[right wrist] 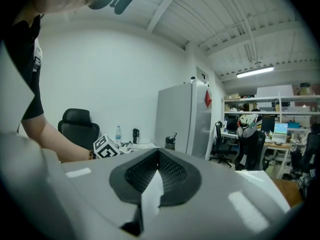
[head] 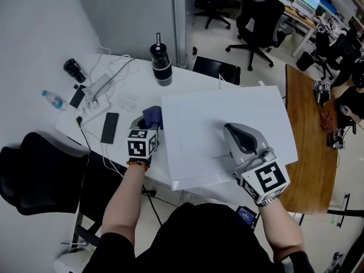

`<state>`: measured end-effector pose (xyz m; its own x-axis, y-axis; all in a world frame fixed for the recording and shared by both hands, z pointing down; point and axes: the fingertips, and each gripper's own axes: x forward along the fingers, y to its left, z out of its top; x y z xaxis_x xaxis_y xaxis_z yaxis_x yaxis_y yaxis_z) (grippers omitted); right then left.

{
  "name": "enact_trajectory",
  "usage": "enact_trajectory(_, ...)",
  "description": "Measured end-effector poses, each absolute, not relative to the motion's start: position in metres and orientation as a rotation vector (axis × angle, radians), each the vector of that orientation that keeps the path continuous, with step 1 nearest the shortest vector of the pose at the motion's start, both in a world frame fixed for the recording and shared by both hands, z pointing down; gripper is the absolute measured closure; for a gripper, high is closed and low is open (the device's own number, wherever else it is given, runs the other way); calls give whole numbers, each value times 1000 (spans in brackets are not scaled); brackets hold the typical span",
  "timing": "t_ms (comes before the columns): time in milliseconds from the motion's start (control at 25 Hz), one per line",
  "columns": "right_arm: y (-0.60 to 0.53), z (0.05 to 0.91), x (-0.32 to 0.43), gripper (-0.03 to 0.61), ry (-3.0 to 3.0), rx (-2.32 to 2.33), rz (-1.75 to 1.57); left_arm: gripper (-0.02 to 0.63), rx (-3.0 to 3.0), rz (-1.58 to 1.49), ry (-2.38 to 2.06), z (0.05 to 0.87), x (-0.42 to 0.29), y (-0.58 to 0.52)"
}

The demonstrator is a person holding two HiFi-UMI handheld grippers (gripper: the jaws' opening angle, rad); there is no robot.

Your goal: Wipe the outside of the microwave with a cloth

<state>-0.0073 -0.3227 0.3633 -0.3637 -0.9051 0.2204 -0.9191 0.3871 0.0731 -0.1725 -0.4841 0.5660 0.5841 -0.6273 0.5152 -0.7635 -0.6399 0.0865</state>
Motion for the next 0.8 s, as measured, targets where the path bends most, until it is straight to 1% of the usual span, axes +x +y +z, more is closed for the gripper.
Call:
enact_trajectory(400, -311, 366, -6, 577, -2419, 1634, 106, 546, 2524, 593, -1253, 540, -191, -481)
enact_trajectory(800, -278, 360, -8, 577, -2450, 1618, 112, 546, 2537, 534, -1367, 496, -217, -442)
